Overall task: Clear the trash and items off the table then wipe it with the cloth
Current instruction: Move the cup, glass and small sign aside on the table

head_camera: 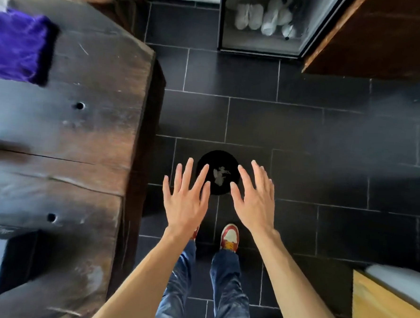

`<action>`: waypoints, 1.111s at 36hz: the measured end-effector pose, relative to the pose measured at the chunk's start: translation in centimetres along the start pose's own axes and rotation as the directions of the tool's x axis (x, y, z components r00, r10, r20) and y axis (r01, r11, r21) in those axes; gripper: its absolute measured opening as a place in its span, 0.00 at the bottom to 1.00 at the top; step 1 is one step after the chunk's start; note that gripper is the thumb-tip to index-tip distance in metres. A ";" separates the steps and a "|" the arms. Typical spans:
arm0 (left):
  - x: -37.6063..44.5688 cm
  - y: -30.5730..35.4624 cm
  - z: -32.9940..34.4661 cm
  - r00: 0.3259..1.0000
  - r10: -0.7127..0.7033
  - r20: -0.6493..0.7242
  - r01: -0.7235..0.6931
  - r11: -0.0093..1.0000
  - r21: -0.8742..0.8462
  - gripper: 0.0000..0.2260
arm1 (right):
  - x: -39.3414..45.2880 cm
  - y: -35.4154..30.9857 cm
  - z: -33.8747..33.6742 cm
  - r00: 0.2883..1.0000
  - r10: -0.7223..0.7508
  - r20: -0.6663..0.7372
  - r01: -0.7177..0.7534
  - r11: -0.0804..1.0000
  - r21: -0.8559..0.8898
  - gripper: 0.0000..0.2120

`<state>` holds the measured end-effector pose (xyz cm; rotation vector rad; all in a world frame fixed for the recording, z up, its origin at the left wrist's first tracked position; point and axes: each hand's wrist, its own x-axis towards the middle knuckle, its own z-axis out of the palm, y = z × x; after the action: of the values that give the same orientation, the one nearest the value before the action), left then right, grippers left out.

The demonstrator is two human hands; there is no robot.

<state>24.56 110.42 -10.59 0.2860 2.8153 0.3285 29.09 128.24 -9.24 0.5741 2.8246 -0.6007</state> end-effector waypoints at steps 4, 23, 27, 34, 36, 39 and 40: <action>-3.0 0.4 -5.8 0.997 -0.083 -0.003 0.083 0.995 -0.049 0.23 | -3.4 -2.2 -5.4 0.999 0.003 -0.034 -0.003 1.000 0.007 0.25; -15.3 4.5 -25.3 0.957 0.211 -0.198 -0.219 0.976 -0.017 0.25 | -15.3 -8.1 -23.0 0.960 -0.154 -0.235 0.134 0.986 -0.100 0.27; -16.2 5.6 -25.9 0.935 0.255 -0.246 -0.261 0.965 0.007 0.24 | -16.4 -8.2 -24.4 0.947 -0.157 -0.278 0.131 0.985 -0.111 0.27; -15.8 7.3 -26.8 0.904 0.269 -0.333 -0.269 0.962 0.046 0.24 | -17.1 -7.5 -26.3 0.942 -0.148 -0.302 0.121 0.987 -0.107 0.27; -15.7 7.8 -27.0 0.898 0.249 -0.363 -0.254 0.967 0.034 0.24 | -17.0 -7.1 -27.0 0.938 -0.146 -0.315 0.120 0.988 -0.101 0.27; -15.7 8.6 -27.3 0.888 0.223 -0.401 -0.232 0.972 0.027 0.25 | -16.8 -6.3 -28.2 0.930 -0.154 -0.333 0.127 0.987 -0.102 0.27; -15.7 8.9 -27.3 0.884 0.219 -0.412 -0.229 0.973 0.028 0.25 | -16.7 -6.0 -28.6 0.927 -0.157 -0.339 0.130 0.986 -0.101 0.28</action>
<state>32.27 110.00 21.21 0.6068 3.1959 0.5256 38.58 129.80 22.97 0.5042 3.2292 -0.4493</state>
